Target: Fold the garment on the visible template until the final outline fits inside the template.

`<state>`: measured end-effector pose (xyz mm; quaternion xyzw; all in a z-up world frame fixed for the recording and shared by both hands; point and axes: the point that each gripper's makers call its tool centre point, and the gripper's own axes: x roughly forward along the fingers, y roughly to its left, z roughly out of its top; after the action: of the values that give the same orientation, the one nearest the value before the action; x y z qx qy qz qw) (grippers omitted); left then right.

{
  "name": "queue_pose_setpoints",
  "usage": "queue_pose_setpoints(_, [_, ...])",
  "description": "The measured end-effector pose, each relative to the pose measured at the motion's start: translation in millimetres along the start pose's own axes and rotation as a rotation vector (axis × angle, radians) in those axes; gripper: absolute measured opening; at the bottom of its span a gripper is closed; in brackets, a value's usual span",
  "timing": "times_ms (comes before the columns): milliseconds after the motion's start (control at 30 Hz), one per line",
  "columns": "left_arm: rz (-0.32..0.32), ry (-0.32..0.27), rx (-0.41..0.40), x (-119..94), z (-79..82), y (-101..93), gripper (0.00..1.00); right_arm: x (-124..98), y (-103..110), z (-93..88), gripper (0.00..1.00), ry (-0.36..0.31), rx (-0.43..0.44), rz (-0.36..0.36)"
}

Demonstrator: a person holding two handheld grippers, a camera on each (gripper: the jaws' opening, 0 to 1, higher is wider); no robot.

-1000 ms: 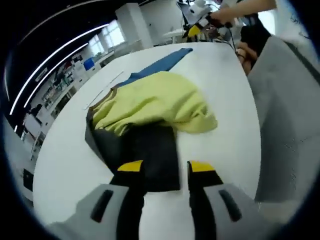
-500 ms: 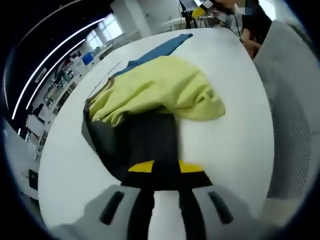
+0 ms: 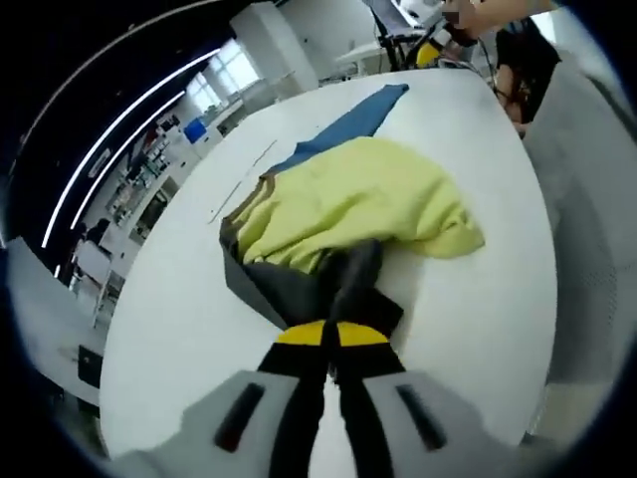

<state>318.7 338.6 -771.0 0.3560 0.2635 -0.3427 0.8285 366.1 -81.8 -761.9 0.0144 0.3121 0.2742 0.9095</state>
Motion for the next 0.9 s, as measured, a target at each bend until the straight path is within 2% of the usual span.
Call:
queue_pose_setpoints(200, [0.022,0.008,0.000,25,5.9,23.0,0.00,1,3,1.1,0.99,-0.009,0.007,0.009])
queue_pose_setpoints(300, [0.019,0.010,-0.015,47,6.5,31.0,0.00,0,5,1.4,0.99,-0.016,0.017,0.015])
queue_pose_setpoints(533, [-0.015,0.031,-0.042,71,7.4,24.1,0.00,-5,4,-0.1,0.99,-0.022,0.027,0.011])
queue_pose_setpoints(733, [-0.027,0.037,-0.054,79,4.9,21.2,0.00,-5,3,-1.5,0.99,-0.021,0.041,0.005])
queue_pose_setpoints(833, [-0.036,0.029,-0.086,78,4.9,17.7,0.03,-3,3,-2.3,0.99,-0.016,0.040,0.005])
queue_pose_setpoints(900, [-0.037,0.015,-0.159,78,1.4,19.3,0.09,-1,4,-4.1,0.99,-0.011,0.041,0.009])
